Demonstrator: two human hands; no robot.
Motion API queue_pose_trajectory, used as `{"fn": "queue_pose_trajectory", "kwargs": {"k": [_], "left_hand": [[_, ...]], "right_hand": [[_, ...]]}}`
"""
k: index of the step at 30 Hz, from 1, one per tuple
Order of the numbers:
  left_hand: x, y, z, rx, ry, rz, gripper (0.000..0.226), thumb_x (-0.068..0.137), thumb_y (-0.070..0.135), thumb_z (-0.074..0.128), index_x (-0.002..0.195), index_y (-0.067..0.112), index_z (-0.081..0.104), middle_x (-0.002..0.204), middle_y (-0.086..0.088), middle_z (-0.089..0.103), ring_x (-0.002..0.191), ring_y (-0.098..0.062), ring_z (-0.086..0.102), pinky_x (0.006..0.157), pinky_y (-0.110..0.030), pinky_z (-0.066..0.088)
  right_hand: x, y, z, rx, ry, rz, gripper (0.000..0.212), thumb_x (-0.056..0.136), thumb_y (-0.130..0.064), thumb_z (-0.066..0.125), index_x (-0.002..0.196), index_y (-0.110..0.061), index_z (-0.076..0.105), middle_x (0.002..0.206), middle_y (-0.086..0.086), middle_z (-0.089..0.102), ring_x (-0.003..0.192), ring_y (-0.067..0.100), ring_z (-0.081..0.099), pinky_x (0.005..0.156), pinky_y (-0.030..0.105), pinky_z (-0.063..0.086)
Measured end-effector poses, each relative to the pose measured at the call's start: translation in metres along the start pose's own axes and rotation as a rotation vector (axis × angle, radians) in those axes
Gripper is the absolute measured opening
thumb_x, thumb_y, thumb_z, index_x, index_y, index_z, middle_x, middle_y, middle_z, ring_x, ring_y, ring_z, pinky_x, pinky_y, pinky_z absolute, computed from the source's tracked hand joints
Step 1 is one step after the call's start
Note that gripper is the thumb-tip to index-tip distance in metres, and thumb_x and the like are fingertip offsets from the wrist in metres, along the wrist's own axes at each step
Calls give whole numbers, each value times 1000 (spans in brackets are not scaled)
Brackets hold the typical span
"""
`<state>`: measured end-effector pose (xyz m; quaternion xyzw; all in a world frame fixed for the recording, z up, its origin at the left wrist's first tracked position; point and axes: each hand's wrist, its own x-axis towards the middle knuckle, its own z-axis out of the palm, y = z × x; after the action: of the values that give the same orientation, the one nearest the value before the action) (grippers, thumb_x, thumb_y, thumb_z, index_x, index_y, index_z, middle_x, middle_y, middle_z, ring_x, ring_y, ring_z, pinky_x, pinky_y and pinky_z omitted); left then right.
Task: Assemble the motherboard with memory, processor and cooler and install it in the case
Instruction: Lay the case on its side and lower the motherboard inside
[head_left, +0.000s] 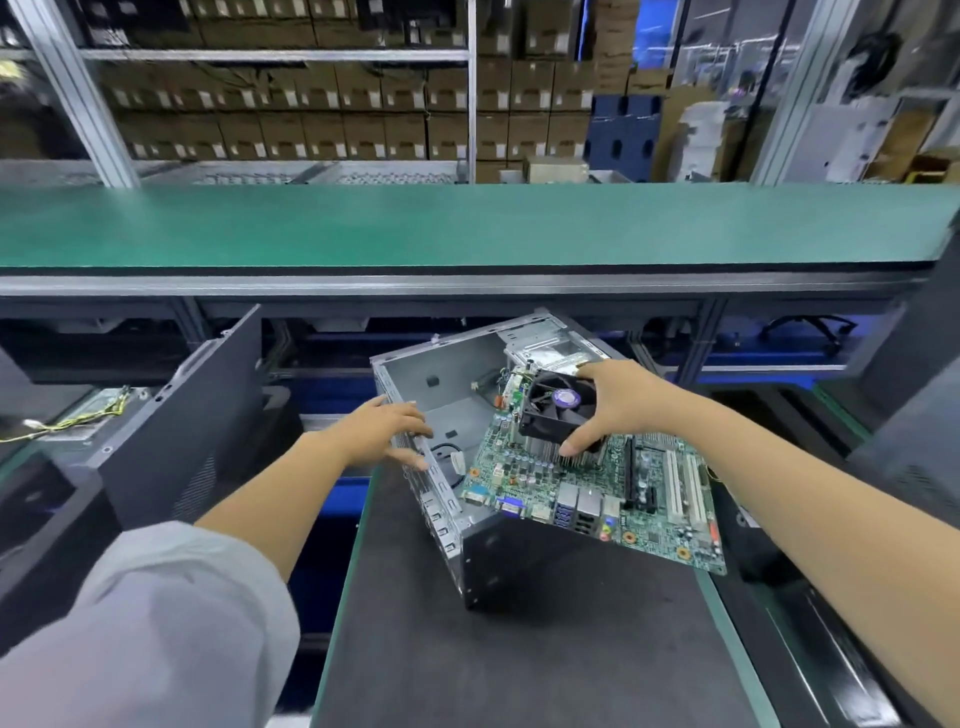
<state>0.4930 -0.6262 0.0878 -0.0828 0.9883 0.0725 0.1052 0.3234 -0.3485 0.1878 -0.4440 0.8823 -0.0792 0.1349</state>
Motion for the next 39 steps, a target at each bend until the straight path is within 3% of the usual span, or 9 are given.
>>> {"fn": "queue_pose_trajectory", "kwargs": {"k": [4, 8, 12, 16, 20, 23, 26, 31, 39], "left_hand": [[10, -5, 4, 41, 103, 32, 63, 70, 72, 54, 113, 26, 63, 112, 9, 55, 115, -13, 52, 118, -38, 6], [6, 6, 4, 154, 139, 11, 65, 69, 76, 52, 108, 24, 63, 104, 9, 58, 104, -11, 54, 116, -35, 11], [-12, 43, 14, 194, 191, -15, 77, 62, 85, 43, 97, 19, 62, 91, 5, 57, 93, -16, 50, 76, -26, 33], [-32, 92, 27, 195, 209, -151, 75, 56, 90, 46, 72, 18, 54, 72, 5, 48, 74, -13, 44, 54, -29, 31], [-43, 135, 32, 227, 192, -207, 84, 45, 95, 50, 53, 16, 22, 46, 6, 25, 41, -13, 25, 44, -27, 15], [-52, 126, 37, 8, 109, -124, 80, 53, 94, 46, 57, 15, 40, 54, -2, 44, 52, -20, 44, 52, -27, 26], [-69, 81, 26, -62, -35, -64, 76, 71, 83, 43, 91, 14, 65, 93, -5, 63, 91, -20, 56, 92, -30, 27], [-83, 42, 32, -106, 59, -61, 48, 94, 57, 43, 76, 13, 52, 80, -10, 59, 77, -25, 54, 67, -35, 37], [-85, 107, 61, -52, 278, -58, 48, 91, 64, 40, 68, 22, 45, 58, 4, 46, 61, -14, 45, 54, -31, 29]], "right_hand": [[5, 1, 3, -2, 6, 10, 107, 49, -61, 83, 128, 1, 47, 131, 17, 54, 119, 31, 51, 99, 47, 43], [8, -2, 3, -23, 2, 5, 106, 51, -62, 82, 128, 1, 46, 131, 18, 53, 119, 32, 50, 99, 47, 43], [6, -4, 1, -23, 9, -5, 105, 53, -59, 83, 130, 2, 45, 134, 19, 51, 122, 32, 48, 101, 47, 41], [2, -5, -5, -34, 24, 5, 106, 56, -57, 83, 134, 2, 42, 133, 19, 52, 121, 32, 50, 99, 45, 43], [-4, -4, -14, -58, 65, 13, 105, 55, -59, 82, 132, 2, 42, 129, 14, 53, 117, 28, 51, 97, 39, 45], [-6, 1, -18, -70, 90, 25, 103, 52, -60, 83, 127, 1, 46, 123, 14, 55, 112, 28, 52, 93, 38, 46], [-8, 7, -21, -64, 109, 33, 104, 50, -62, 83, 124, 3, 49, 126, 17, 55, 115, 30, 51, 97, 43, 44], [-8, 7, -21, -40, 111, 21, 102, 51, -60, 84, 124, 4, 50, 125, 19, 56, 114, 31, 53, 96, 45, 45], [5, -4, -22, 41, 110, 4, 100, 53, -57, 85, 124, 5, 50, 127, 22, 54, 116, 34, 52, 96, 46, 45]]}}
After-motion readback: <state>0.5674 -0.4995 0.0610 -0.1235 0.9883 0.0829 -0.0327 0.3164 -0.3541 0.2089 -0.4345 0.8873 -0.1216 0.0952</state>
